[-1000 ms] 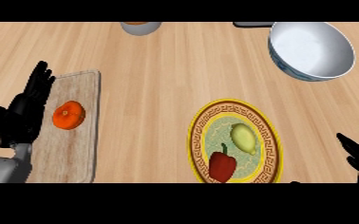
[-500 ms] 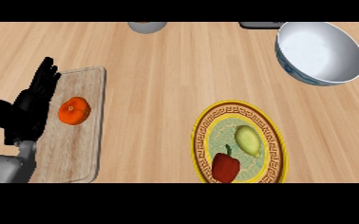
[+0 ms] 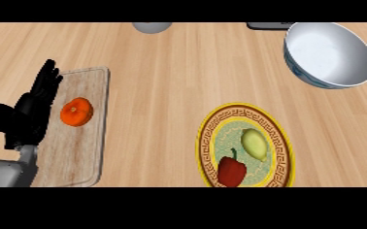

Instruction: Pick the lemon from the plate and place it in the bowl

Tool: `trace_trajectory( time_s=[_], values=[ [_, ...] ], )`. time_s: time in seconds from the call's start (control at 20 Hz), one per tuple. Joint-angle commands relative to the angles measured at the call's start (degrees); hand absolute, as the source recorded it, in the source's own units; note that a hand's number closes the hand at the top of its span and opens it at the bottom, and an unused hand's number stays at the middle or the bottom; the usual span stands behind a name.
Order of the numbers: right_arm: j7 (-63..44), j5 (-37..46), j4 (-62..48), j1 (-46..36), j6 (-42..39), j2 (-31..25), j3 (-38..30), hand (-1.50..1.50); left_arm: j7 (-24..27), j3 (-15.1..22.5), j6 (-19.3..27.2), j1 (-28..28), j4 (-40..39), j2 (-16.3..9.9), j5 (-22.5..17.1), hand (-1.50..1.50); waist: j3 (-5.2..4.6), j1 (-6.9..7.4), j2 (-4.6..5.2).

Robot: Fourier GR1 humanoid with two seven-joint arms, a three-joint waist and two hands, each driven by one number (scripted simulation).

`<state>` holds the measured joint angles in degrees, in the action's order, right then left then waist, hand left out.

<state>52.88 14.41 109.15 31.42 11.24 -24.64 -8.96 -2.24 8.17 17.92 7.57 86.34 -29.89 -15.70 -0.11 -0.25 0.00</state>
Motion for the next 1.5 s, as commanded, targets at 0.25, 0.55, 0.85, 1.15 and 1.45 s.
trace_trajectory(
  time_s=[0.25, 0.55, 0.85, 1.15, 1.45],
  values=[
    [-21.27, 18.51, 9.07, -3.63, -5.31, -3.91, 6.64, -1.50, -1.80, -1.48, -1.81, 0.70, 0.01, 0.51, 1.13, 0.00, 0.05, 0.29, 0.05],
    [-31.16, 32.59, 3.76, -11.02, -8.22, -1.54, 15.02, -1.50, -0.76, -1.65, -1.76, 2.76, -2.44, 3.09, 2.74, 0.00, 0.06, 0.51, 0.14],
    [-38.53, 39.79, 1.97, -16.53, -13.56, 1.21, 18.31, -1.50, 0.57, -1.96, -2.44, 0.65, -2.02, 5.45, 5.25, 0.00, 0.08, 0.35, 0.05],
    [-32.63, 45.24, -7.58, -20.25, 0.58, 7.33, 17.68, -1.50, -2.09, -5.38, -5.47, -1.52, 1.76, 2.63, 4.64, 0.00, 0.14, 0.69, -0.04],
    [-30.00, 48.56, -12.21, -19.18, 4.01, 10.57, 19.20, -1.50, -5.88, -7.65, -6.30, 0.41, 3.61, 5.38, 6.84, 0.00, 0.13, 0.29, -0.03]
  ],
)
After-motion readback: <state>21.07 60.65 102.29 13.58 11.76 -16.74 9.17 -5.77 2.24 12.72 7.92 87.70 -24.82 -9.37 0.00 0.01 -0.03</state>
